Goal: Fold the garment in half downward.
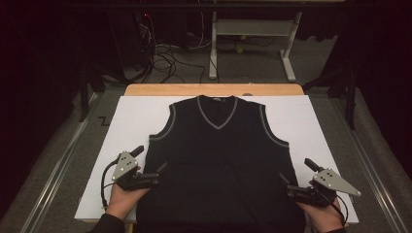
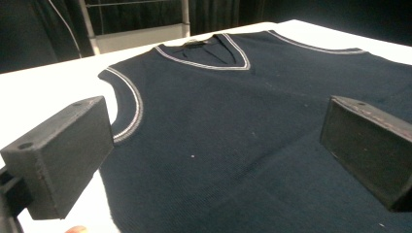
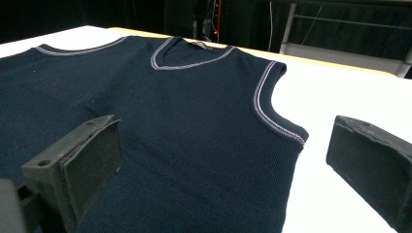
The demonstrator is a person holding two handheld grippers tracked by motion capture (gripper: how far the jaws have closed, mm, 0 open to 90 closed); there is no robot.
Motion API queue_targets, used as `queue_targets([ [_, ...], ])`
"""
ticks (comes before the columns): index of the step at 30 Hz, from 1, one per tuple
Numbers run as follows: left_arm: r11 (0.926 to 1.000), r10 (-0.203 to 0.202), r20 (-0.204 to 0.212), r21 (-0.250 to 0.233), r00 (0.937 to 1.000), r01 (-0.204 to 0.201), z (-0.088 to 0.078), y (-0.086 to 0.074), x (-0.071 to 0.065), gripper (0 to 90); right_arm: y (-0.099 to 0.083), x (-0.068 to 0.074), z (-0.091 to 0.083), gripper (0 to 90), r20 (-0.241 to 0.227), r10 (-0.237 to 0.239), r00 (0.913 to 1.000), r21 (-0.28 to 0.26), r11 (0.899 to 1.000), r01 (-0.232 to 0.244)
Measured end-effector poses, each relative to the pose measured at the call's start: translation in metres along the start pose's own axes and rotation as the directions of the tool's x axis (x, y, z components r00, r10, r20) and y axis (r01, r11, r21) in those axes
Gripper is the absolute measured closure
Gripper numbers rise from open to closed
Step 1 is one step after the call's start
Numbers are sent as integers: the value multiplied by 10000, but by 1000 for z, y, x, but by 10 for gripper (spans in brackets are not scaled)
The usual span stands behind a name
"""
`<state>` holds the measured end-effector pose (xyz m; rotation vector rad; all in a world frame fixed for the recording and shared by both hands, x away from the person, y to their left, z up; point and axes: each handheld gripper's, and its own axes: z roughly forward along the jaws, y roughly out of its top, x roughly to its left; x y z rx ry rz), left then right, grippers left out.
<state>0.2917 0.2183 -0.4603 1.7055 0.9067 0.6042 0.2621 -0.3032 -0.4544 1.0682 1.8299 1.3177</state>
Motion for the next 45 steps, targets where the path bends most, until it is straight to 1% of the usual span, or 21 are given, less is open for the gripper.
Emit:
queue_targets([
  [6,9998,11,-42,211,10000,-10,3,-2,2,0,1,-1,3,0,-115,0,9999,-83,10000,-1],
  [9,9999,-23,-24,143,10000,23,1,0,1,0,1,1,0,0,-133,-37,9999,-111,9999,36],
  [10,9999,-151,-10,71,9999,152,-1,0,2,0,1,1,-2,0,-127,-70,9999,-128,9999,68],
  [12,9998,-188,25,23,9998,188,-1,1,2,0,2,2,-4,0,-93,-120,9999,-193,9997,119],
  [15,9997,-217,188,-78,9996,219,-3,1,2,0,4,4,-9,0,-57,-191,9998,-217,9996,190],
  [17,9990,-372,336,-232,9987,380,-4,-1,2,0,6,7,-10,0,-44,-225,9997,-267,9994,224],
  [20,9986,-450,339,-254,9984,459,-5,-2,2,0,7,9,-8,0,-71,-307,9995,-291,9991,305],
  [23,9994,-286,139,-209,9995,289,-4,-3,4,0,7,12,-3,0,-81,-211,9997,-159,9997,210],
  [25,9990,-430,127,-147,9990,432,-4,-3,7,0,7,12,4,0,-80,-124,9999,-70,9999,124],
  [28,9987,-489,94,-137,9988,491,-4,-3,8,0,8,12,9,0,-85,12,10000,-48,10000,-13],
  [29,9980,-629,90,-90,9980,630,-4,-3,10,0,10,12,14,0,-94,134,9999,-5,9999,-134],
  [31,9969,-778,238,103,9967,776,-3,-2,11,0,11,11,19,0,-59,104,9999,50,9999,-104],
  [34,9961,-870,178,128,9960,868,-2,-1,12,0,13,8,30,0,60,144,9999,108,9998,-144],
  [38,9959,-902,129,133,9958,900,0,-1,14,0,16,4,44,0,277,103,9996,354,9993,-112],
  [39,9954,-943,123,200,9955,941,1,-1,15,0,16,4,44,0,277,103,9996,354,9993,-112],
  [40,9934,-1100,44,337,9939,1098,3,0,17,0,18,2,51,0,374,134,9992,511,9986,-153],
  [41,9934,-1100,44,337,9939,1098,3,0,17,0,19,0,54,0,506,179,9986,562,9982,-208],
  [42,9925,-1182,23,323,9930,1180,4,0,18,0,19,0,54,0,506,179,9986,562,9982,-208],
  [43,9924,-1154,-86,410,9933,1156,7,0,19,0,21,-3,59,0,721,262,9971,602,9977,-306],
  [44,9924,-1154,-86,410,9933,1156,7,0,19,0,21,-5,61,1,772,272,9966,638,9974,-322],
  [45,9911,-1171,-136,619,9930,1177,10,1,21,0,22,-8,65,2,876,388,9954,632,9970,-444],
])
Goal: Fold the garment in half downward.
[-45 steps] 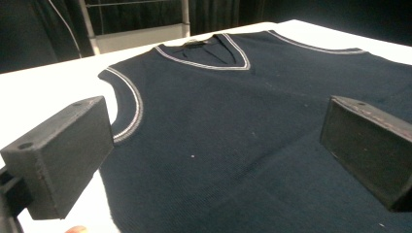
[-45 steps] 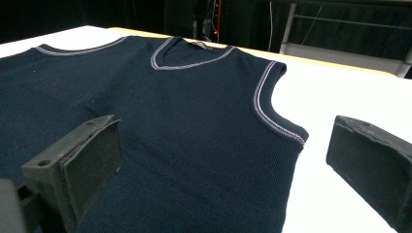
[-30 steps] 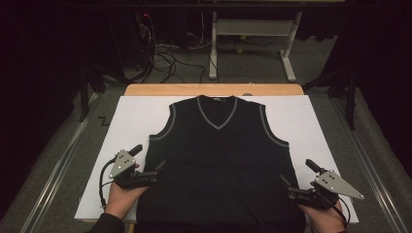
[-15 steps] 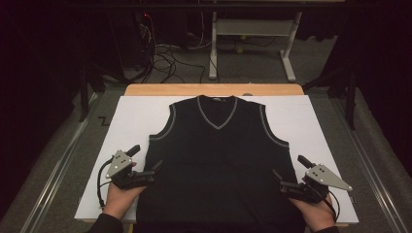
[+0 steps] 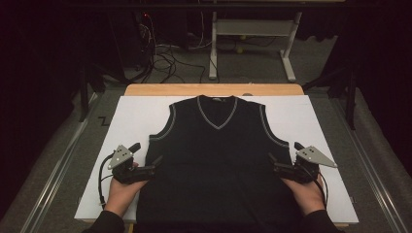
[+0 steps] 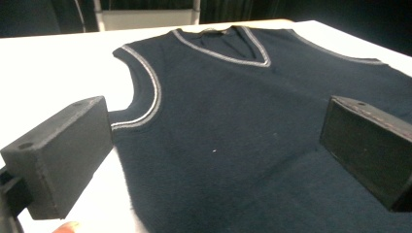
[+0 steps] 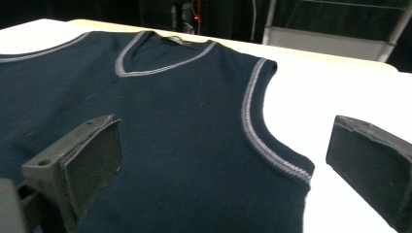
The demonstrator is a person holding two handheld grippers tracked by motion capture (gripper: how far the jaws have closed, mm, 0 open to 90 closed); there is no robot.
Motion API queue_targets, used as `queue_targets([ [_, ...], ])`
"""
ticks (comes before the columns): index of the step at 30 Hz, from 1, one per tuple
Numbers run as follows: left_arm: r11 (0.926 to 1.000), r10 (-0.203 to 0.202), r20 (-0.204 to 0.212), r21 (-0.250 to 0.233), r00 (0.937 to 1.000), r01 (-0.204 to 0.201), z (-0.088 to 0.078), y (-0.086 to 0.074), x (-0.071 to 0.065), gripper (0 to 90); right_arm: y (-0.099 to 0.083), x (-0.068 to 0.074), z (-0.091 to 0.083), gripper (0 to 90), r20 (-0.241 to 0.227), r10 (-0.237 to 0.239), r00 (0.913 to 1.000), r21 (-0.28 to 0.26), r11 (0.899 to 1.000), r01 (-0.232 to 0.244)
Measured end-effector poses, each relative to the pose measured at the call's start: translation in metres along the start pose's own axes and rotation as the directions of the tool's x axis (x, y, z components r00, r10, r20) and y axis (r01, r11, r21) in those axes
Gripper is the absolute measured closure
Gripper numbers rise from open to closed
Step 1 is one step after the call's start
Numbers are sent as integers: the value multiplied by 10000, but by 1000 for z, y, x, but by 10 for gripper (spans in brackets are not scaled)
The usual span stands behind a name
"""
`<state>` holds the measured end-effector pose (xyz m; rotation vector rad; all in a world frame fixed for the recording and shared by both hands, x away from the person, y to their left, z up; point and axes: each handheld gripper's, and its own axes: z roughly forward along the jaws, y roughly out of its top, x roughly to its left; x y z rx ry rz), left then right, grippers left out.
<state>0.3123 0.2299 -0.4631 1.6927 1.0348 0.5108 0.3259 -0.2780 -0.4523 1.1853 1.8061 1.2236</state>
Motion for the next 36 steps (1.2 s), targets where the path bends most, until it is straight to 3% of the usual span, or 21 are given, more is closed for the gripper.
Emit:
queue_targets([
  [4,9985,-301,-36,466,9995,302,6,4,3,0,3,-7,11,21,282,195,9994,371,9991,-205],
  [6,9965,-67,-237,832,9997,87,8,6,3,0,5,-10,16,26,297,197,9994,584,9981,-214],
  [7,9965,-67,-237,832,9997,87,8,6,3,0,6,-12,19,31,378,161,9992,752,9970,-189],
  [9,9907,-209,-520,1331,9984,277,13,7,8,0,7,-14,25,38,397,97,9992,1080,9941,-139],
  [12,9750,-353,-993,2148,9944,561,21,7,16,0,7,-17,30,52,457,-39,9989,1703,9854,-39],
  [13,9750,-353,-993,2148,9944,561,21,7,16,0,6,-17,30,54,423,3,9991,1902,9817,-84],
  [14,9615,-595,-1123,2605,9919,872,27,5,21,0,5,-17,29,61,369,-33,9993,2062,9785,-44],
  [15,9615,-595,-1123,2605,9919,872,27,5,21,0,5,-17,29,61,369,-33,9993,2062,9785,-44],
  [16,9473,-783,-1302,2992,9884,1144,31,3,25,8,4,-18,27,78,344,-191,9992,2325,9725,106],
  [17,9473,-783,-1302,2992,9884,1144,31,3,25,46,4,-18,27,78,344,-191,9992,2325,9725,106],
  [18,9412,-837,-1470,3131,9856,1267,34,1,26,86,3,-20,24,100,431,-182,9989,2525,9676,67],
  [20,9405,-600,-1662,3209,9843,1116,35,1,24,152,2,-22,22,121,456,-186,9988,2669,9637,58],
  [26,9283,-761,-1346,3521,9880,1194,38,0,22,282,-6,-27,12,224,267,15,9996,3087,9511,-96],
  [27,9207,-766,-1331,3709,9881,1214,40,-1,22,282,-7,-28,11,255,233,76,9997,3119,9500,-144],
  [28,9200,-486,-1475,3784,9879,1017,40,-1,19,340,-9,-30,8,304,228,152,9996,3237,9459,-218],
  [35,9171,-22,-1550,3936,9879,638,38,-2,17,453,-17,-27,13,409,136,164,9998,3859,9223,-204],
  [36,9177,0,-1544,3924,9880,613,38,-2,16,470,-17,-26,13,464,104,46,9999,3776,9259,-82],
])
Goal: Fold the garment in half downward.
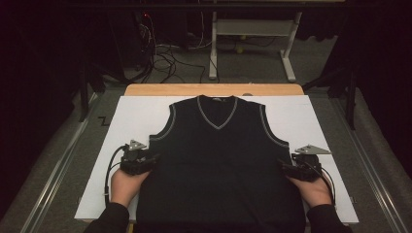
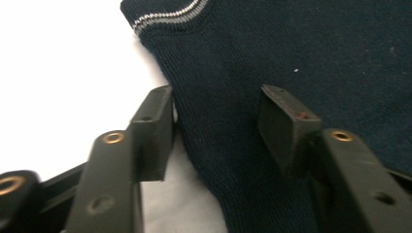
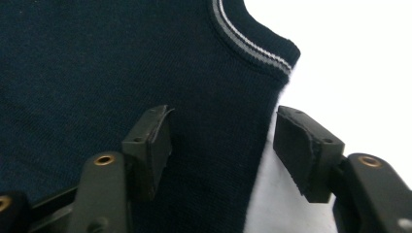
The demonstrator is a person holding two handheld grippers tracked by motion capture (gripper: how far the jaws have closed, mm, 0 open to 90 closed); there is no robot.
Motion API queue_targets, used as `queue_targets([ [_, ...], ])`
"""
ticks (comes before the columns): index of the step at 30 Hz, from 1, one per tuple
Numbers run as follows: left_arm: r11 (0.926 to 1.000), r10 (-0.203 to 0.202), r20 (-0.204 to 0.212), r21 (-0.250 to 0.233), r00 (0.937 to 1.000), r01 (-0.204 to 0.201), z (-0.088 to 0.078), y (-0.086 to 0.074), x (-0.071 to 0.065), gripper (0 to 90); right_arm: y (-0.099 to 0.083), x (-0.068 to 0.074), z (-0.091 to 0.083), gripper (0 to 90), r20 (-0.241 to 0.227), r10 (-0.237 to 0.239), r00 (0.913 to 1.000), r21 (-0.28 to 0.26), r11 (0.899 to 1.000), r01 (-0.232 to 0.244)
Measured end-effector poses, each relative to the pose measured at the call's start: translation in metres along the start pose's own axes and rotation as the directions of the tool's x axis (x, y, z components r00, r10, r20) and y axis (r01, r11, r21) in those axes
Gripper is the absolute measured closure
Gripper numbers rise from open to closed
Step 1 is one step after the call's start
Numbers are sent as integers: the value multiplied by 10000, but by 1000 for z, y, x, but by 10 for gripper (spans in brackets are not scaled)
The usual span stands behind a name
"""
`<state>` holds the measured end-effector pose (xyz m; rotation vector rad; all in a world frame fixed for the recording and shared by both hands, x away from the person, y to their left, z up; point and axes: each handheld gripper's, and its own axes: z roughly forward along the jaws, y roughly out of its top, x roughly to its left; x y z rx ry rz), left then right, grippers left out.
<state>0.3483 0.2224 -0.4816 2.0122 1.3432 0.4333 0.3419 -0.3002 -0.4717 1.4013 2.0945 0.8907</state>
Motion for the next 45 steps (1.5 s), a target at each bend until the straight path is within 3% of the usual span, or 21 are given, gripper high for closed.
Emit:
queue_targets([
  [4,9998,144,86,-104,9999,-143,-1,-2,-4,573,0,7,-1,664,-252,-194,9995,-66,9998,192],
  [5,9998,144,86,-104,9999,-143,-1,-2,-4,589,0,7,-1,664,-252,-194,9995,-66,9998,192],
  [6,9997,205,195,-118,9996,-202,-1,-3,-4,625,-1,10,-1,757,-390,-351,9986,-117,9993,347],
  [10,9997,223,608,-98,9979,-218,-2,-4,-5,772,0,15,-2,847,-374,-705,9968,-81,9975,702],
  [17,9992,282,598,-310,9978,-264,-5,-5,-3,807,0,15,-3,859,-377,-944,9948,-207,9954,937],
  [20,9987,229,580,-463,9981,-202,-9,-8,1,807,0,12,-9,859,-379,-790,9962,-601,9952,767],
  [22,9979,81,736,-651,9973,-33,-18,-12,5,807,0,11,-14,859,-408,-732,9965,-838,9941,696],
  [29,9932,404,876,-1120,9953,-305,-44,-16,3,806,-6,9,-32,859,-402,-1024,9939,-1192,9881,970],
  [32,9934,296,993,-1136,9946,-182,-46,-17,3,806,-8,9,-38,859,-431,-1063,9934,-1312,9863,999],
  [45,9936,613,1538,-1030,9862,-457,-74,-40,-9,805,-25,11,-66,859,-647,-1317,9892,-1590,9800,1201],
])
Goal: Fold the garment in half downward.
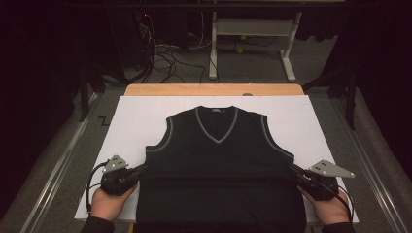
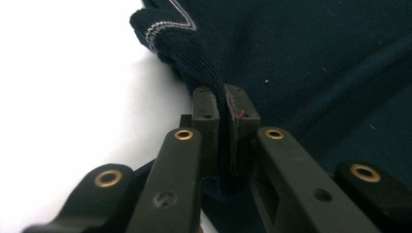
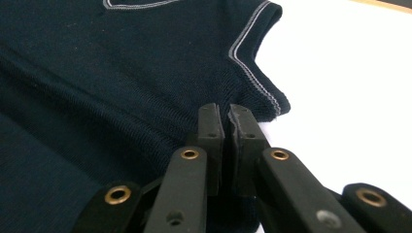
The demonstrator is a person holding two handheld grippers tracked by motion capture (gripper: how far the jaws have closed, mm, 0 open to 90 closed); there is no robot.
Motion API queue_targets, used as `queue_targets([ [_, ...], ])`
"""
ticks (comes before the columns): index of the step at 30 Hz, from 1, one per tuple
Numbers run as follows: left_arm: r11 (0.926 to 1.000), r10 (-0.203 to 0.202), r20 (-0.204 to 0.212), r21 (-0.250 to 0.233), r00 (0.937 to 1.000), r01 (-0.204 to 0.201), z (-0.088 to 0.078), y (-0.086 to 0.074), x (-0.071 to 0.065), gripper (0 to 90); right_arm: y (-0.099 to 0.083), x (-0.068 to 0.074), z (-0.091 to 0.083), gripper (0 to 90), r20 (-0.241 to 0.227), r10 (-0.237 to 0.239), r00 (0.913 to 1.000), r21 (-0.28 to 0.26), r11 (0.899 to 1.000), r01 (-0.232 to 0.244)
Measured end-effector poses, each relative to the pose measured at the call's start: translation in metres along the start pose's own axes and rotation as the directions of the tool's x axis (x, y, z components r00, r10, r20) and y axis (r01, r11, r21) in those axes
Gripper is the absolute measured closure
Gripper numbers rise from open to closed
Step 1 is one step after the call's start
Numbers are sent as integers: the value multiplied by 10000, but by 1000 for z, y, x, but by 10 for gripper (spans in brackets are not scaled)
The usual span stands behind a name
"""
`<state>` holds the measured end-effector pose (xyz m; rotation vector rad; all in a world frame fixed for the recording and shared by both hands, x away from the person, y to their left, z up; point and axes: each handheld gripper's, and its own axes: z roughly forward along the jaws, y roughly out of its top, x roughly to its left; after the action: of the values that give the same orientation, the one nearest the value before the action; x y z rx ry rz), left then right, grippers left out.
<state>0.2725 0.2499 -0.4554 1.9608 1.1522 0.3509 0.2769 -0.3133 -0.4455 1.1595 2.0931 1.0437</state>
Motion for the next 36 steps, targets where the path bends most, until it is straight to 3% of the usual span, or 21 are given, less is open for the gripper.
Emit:
queue_targets([
  [14,9950,463,479,866,9978,-503,-17,-34,-20,801,-30,15,-27,858,-592,-461,9972,675,9965,501],
  [34,9913,618,789,1111,9950,-704,-30,-53,-27,790,-49,26,-45,851,-885,-686,9937,902,9930,766],
  [36,9920,473,836,1127,9954,-566,-28,-53,-25,759,-50,26,-44,833,-901,-637,9939,916,9932,719],
])
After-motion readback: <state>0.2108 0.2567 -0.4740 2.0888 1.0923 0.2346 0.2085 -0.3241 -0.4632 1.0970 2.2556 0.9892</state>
